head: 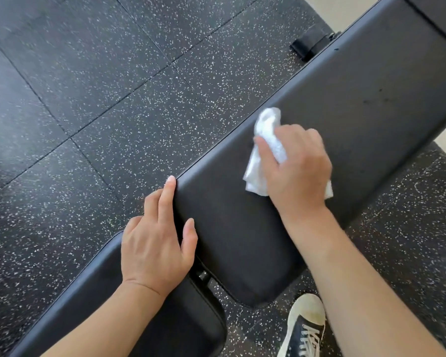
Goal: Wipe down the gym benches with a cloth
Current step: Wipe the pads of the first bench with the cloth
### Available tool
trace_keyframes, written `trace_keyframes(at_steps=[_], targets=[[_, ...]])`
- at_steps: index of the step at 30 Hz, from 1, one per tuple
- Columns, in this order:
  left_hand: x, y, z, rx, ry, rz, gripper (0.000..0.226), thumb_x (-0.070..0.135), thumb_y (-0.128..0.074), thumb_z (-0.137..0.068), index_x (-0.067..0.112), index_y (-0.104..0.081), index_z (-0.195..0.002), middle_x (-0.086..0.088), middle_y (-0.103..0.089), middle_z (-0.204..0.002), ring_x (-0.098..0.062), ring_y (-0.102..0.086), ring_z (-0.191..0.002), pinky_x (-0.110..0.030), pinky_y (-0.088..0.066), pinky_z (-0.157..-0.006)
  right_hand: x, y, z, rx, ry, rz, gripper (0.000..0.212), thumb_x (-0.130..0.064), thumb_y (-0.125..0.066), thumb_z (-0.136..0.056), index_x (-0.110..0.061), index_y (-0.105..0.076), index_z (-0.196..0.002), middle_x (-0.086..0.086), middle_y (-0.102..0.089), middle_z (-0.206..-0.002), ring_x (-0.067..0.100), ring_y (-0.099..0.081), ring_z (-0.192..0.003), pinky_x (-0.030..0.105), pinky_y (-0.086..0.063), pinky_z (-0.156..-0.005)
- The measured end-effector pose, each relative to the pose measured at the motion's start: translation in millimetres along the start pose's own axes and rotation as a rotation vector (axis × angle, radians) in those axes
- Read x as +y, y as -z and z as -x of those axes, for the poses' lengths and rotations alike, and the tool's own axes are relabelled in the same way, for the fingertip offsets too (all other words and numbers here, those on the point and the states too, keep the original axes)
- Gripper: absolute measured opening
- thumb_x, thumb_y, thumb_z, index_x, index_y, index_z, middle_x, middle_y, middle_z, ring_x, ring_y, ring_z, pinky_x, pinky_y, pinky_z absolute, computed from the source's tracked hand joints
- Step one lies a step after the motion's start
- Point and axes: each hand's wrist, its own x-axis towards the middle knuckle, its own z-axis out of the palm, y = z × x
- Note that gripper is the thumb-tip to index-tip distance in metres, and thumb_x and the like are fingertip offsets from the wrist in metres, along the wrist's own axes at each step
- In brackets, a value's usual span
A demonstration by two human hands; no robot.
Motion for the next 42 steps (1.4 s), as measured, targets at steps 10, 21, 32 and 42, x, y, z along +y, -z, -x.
trace_keyframes(at_steps=[10,21,32,42], targets=[[3.6,4.5,1.4,-0.018,-0.018,0.008,0.075,0.047,-0.040,-0.096,0.012,-0.031,-0.162,-0.011,-0.055,-0.140,-0.036,-0.061,-0.077,-0.042,-0.046,-0.076,-20.2,34.2,98.5,-0.191,0.396,-0.119,0.027,-0.032,-0.069,-0.101,-0.010,-0.067,-0.085,0.003,-0.046,-0.070,0.025,-0.038,-0.064,0.046,-0.042,-0.052],[3.0,4.6,2.0,-0.013,-0.056,0.009,0.073,0.045,-0.037,-0.098,0.010,-0.027,-0.162,-0.011,-0.039,-0.161,-0.034,-0.048,-0.136,-0.049,-0.044,-0.103,40.4,31.2,42.4,0.047,-0.180,0.099,0.036,-0.043,-0.058,-0.099,-0.014,-0.054,-0.078,0.004,-0.056,-0.075,0.025,-0.039,-0.072,0.039,-0.041,-0.057],[-6.0,7.1,5.7,-0.007,-0.148,0.106,0.058,0.035,-0.041,-0.108,0.022,-0.031,-0.163,0.000,-0.031,-0.168,-0.029,-0.039,-0.146,-0.048,-0.041,-0.114,-36.0,60.2,152.4,-0.251,0.410,-0.036,0.020,-0.036,-0.065,-0.102,-0.017,-0.059,-0.100,0.001,-0.048,-0.074,0.024,-0.042,-0.067,0.042,-0.045,-0.054],[26.2,15.2,3.8,-0.020,-0.241,0.022,0.058,0.025,-0.044,-0.098,0.014,-0.047,-0.155,-0.011,-0.038,-0.164,-0.037,-0.032,-0.151,-0.056,-0.030,-0.121,109.2,97.5,58.7,-0.174,-0.005,0.123,0.038,-0.044,-0.056,-0.102,-0.009,-0.067,-0.093,0.009,-0.061,-0.083,0.034,-0.054,-0.082,0.040,-0.045,-0.062]])
